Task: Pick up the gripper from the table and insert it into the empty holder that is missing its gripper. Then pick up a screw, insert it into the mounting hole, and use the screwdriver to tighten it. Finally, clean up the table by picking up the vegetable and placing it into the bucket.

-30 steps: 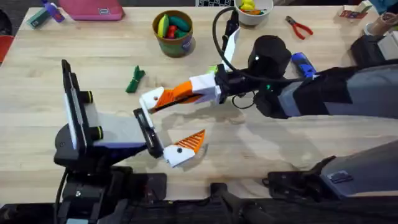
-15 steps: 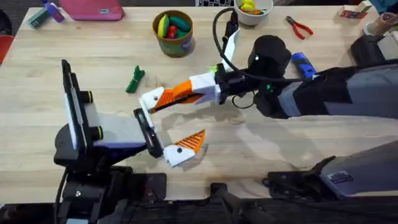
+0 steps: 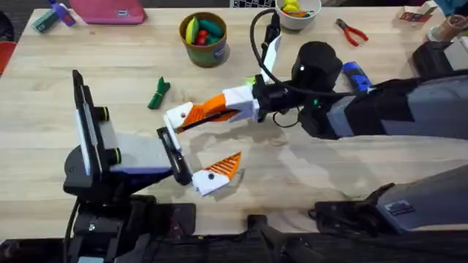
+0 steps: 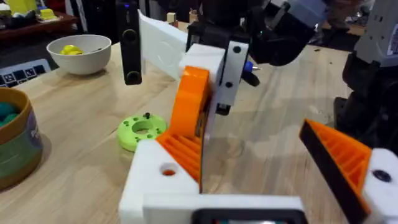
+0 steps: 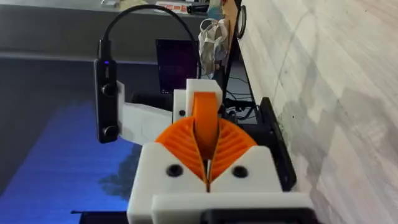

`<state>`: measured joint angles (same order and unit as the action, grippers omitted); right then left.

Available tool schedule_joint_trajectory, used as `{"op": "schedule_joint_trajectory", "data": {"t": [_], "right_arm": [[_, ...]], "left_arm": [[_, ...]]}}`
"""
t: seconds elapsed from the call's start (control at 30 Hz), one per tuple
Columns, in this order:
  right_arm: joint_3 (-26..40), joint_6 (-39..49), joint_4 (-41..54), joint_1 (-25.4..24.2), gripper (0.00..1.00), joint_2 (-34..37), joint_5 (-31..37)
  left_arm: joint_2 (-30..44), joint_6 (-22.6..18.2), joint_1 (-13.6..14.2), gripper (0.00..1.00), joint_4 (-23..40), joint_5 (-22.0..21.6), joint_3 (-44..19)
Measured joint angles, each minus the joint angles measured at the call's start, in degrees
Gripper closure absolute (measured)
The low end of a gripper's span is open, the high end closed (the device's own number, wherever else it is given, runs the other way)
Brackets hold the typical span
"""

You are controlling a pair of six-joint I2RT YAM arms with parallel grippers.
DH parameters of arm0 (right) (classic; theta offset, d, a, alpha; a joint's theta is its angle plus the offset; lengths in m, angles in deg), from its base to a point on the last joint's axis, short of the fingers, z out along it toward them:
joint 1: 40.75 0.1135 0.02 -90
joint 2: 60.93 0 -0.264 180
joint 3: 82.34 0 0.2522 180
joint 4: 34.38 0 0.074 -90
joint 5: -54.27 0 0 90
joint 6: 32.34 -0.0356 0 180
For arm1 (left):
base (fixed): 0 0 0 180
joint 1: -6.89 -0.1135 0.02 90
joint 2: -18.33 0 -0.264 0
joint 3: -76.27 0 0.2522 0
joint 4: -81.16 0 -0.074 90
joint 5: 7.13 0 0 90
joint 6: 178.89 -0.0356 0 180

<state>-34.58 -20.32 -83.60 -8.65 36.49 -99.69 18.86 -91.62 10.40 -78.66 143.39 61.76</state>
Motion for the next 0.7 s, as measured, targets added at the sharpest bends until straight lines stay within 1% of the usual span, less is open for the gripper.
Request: {"op": "schedule_joint_trajectory", "data": {"t": [0.1, 0.13, 0.27, 0.3, 0.33, 0.4, 0.53, 0.6, 0.7], "right_arm": [[0.00, -0.03, 0.02, 0.00, 0.980, 0.00, 0.10], [0.00, -0.10, 0.08, 0.00, 0.891, 0.00, 0.16], [-0.07, -0.02, 0.42, 0.00, 0.303, 0.04, 2.21], [-0.07, -0.02, 0.42, 0.00, 0.176, 0.04, 2.60], [-0.07, 0.07, 0.40, 0.00, 0.081, 0.04, 2.90], [-0.09, 0.02, 0.42, 0.00, 0.050, 0.04, 3.42], [-0.09, 0.60, 0.46, 0.00, 0.045, 0.04, 4.16], [-0.09, 2.00, 1.96, -0.02, 0.042, -0.16, 4.43], [-0.17, 5.74, 12.37, -0.45, 0.042, -3.35, 5.12]], "left_arm": [[-0.01, -0.01, 0.00, 0.013, -0.02, -0.09, 0.00], [0.01, -0.02, 0.00, 0.013, -0.02, -0.08, 0.00], [-0.01, -0.11, 0.00, 0.013, 0.00, 0.34, 0.00], [-0.01, -0.16, 0.00, 0.013, 0.02, 0.34, 0.00], [-0.01, -0.20, 0.00, 0.013, 0.00, 0.35, 0.00], [-0.01, -0.24, 0.00, 0.013, 0.00, 0.36, 0.00], [-0.01, -0.24, 0.00, 0.013, 0.00, 0.36, 0.00], [-0.01, -0.24, 0.00, 0.013, 0.00, 0.36, 0.00], [-0.01, -0.24, 0.00, 0.013, 0.02, 0.36, 0.00]]}}
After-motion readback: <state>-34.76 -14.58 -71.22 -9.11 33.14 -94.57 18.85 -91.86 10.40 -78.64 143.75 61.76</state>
